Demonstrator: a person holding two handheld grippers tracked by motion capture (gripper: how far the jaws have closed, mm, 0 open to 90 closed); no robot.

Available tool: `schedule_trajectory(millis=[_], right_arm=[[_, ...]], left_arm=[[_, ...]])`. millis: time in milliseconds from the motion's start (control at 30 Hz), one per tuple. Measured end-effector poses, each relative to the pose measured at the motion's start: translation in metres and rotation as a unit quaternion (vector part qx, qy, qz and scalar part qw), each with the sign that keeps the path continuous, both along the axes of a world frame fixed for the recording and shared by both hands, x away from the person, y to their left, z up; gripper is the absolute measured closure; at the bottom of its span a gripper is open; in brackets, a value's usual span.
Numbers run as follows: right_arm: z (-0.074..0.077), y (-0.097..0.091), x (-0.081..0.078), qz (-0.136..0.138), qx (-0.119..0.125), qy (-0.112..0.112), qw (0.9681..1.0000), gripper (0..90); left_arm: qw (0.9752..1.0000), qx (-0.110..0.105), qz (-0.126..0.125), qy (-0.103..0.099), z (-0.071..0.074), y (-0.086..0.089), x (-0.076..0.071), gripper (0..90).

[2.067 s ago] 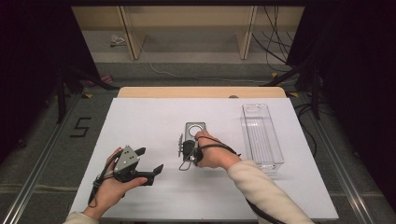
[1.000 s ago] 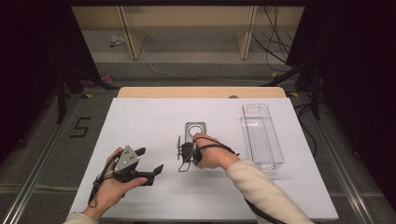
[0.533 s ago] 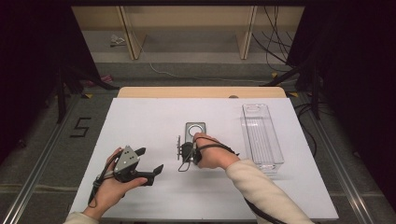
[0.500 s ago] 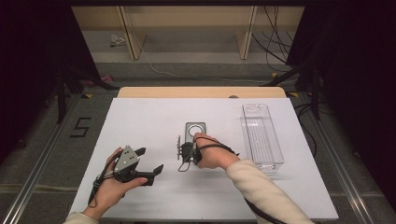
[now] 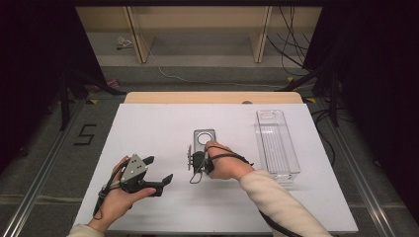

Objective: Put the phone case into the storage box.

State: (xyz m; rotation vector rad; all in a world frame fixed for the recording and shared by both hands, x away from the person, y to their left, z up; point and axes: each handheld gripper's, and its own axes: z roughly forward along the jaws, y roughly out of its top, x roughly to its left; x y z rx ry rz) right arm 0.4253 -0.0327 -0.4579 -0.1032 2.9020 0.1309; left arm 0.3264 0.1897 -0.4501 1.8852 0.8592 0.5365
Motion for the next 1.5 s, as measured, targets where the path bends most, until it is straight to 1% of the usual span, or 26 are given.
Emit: schedule_trajectory(millis=[100,133,200,233,300,367,467,500,533,600,633,667,767,800,833,933,967,1000,1033,1067,1100,1167,1233,1400,1433,1500], right_arm=[[0.000,-0.001,-0.002,-0.002,0.002,0.000,1.0000,89.0],[0.000,-0.001,-0.003,0.002,0.003,-0.002,1.0000,89.1],[0.001,-0.001,-0.004,0.002,0.007,-0.003,1.0000,89.2],[0.001,-0.001,-0.005,0.005,0.015,-0.007,0.9999,89.2],[0.004,-0.002,-0.006,0.009,0.019,-0.015,0.9997,89.3],[0.006,-0.003,-0.007,0.008,0.015,-0.015,0.9997,89.3],[0.010,-0.005,-0.010,0.013,0.029,-0.023,0.9992,89.3],[0.011,-0.006,-0.011,0.011,0.029,-0.023,0.9993,89.3],[0.012,-0.006,-0.012,0.016,0.030,-0.028,0.9990,89.3],[0.013,-0.008,-0.013,0.014,0.032,-0.027,0.9990,89.3],[0.013,-0.009,-0.015,0.014,0.036,-0.029,0.9988,89.4],[0.014,-0.011,-0.017,0.020,0.039,-0.036,0.9984,89.4],[0.016,-0.014,-0.019,0.018,0.041,-0.038,0.9983,89.3],[0.015,-0.015,-0.020,0.022,0.049,-0.042,0.9977,89.4],[0.016,-0.017,-0.021,0.022,0.047,-0.040,0.9979,89.4],[0.018,-0.023,-0.024,0.024,0.054,-0.049,0.9970,89.4],[0.018,-0.025,-0.025,0.024,0.062,-0.050,0.9965,89.4],[0.021,-0.029,-0.027,0.021,0.065,-0.051,0.9963,89.4],[0.021,-0.029,-0.027,0.021,0.065,-0.051,0.9963,89.4],[0.021,-0.031,-0.028,0.017,0.070,-0.051,0.9961,89.4],[0.022,-0.035,-0.029,0.019,0.076,-0.056,0.9954,89.4],[0.022,-0.039,-0.032,0.011,0.084,-0.058,0.9947,89.4],[0.022,-0.043,-0.034,0.010,0.091,-0.061,0.9939,89.4],[0.022,-0.049,-0.038,0.010,0.100,-0.066,0.9927,89.4],[0.022,-0.052,-0.040,0.007,0.108,-0.069,0.9917,89.4],[0.022,-0.055,-0.042,0.005,0.113,-0.069,0.9912,89.4]], left_arm=[[1.0000,0.000,0.000,0.000,0.000,0.000,0.000,11.7],[1.0000,0.000,0.000,0.000,0.000,0.000,0.000,11.8],[1.0000,-0.001,0.001,0.000,0.000,0.000,0.000,11.9],[1.0000,-0.001,0.001,0.000,0.000,0.000,0.000,11.9],[1.0000,0.001,0.001,0.000,0.000,0.000,0.000,12.0],[1.0000,0.002,0.001,0.000,0.000,0.001,0.000,12.0],[1.0000,0.002,0.002,0.001,0.000,0.001,0.000,12.3],[1.0000,0.002,0.002,0.001,0.000,0.001,0.000,12.4],[1.0000,0.002,0.003,0.001,0.000,0.001,0.000,12.4],[1.0000,0.002,0.003,0.002,0.000,0.001,0.001,12.5],[1.0000,0.001,0.004,0.002,0.000,0.001,0.001,12.5],[1.0000,0.000,0.004,0.002,0.000,0.001,0.001,12.6],[1.0000,0.001,0.005,0.002,0.000,0.001,0.001,12.7],[1.0000,-0.001,0.006,0.005,0.000,0.001,0.000,12.7],[1.0000,-0.001,0.006,0.004,0.000,0.001,0.001,12.7],[1.0000,0.000,0.006,0.005,0.000,0.002,0.001,12.7],[1.0000,0.001,0.006,0.004,0.000,0.002,0.001,12.8],[1.0000,0.001,0.007,0.003,0.000,0.002,0.001,12.8],[1.0000,0.001,0.007,0.003,0.000,0.002,0.001,12.8],[1.0000,0.000,0.008,0.003,0.000,0.002,0.001,12.8],[1.0000,0.000,0.008,0.004,0.000,0.002,0.001,12.9],[1.0000,-0.001,0.009,0.004,-0.001,0.002,0.001,13.0],[1.0000,0.000,0.009,0.003,-0.001,0.002,0.001,13.1],[0.9999,-0.002,0.011,0.005,-0.001,0.003,0.002,13.2],[0.9999,-0.002,0.011,0.005,-0.001,0.003,0.002,13.3],[0.9999,-0.002,0.013,0.006,-0.001,0.003,0.002,13.3]])
